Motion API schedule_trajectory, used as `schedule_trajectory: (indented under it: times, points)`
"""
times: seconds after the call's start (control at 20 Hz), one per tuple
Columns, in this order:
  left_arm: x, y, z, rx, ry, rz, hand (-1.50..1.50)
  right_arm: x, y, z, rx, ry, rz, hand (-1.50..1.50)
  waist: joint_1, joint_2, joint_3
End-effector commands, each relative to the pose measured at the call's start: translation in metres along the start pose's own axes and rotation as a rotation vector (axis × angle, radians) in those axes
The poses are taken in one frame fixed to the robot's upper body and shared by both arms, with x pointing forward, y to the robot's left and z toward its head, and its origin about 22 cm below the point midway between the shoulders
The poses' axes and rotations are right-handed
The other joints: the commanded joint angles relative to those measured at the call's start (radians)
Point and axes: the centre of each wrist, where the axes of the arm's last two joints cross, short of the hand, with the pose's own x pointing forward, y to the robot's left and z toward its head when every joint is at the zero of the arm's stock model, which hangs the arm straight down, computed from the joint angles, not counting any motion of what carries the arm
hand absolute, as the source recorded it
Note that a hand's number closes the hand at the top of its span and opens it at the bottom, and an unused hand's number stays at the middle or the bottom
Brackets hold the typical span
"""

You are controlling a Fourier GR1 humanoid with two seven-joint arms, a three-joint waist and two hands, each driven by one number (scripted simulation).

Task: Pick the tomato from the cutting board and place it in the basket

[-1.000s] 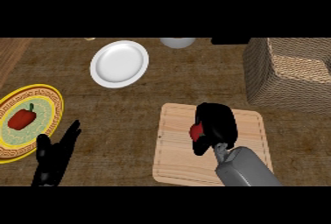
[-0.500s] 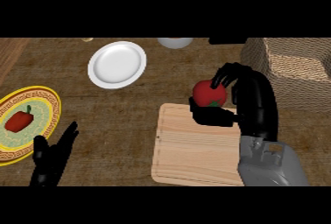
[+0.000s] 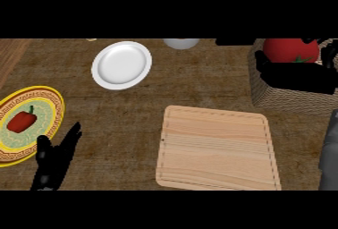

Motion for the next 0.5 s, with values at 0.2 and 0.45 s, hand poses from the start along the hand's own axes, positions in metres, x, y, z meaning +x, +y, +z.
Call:
schedule_trajectory:
  times: [0.2, 0.45]
  points:
    - [-0.013, -0.013, 0.008, -0.016, 0.096, 0.015, 0.0, 0.008, -0.047, -0.065, -0.066, 0.092, 0.025, 1.5, 0.014, 0.009, -0.009]
    - [-0.012, 0.005, -0.004, -0.005, 0.077, 0.011, 0.0, -0.033, -0.057, -0.095, -0.065, 0.117, 0.058, 1.5, 0.009, 0.011, -0.009]
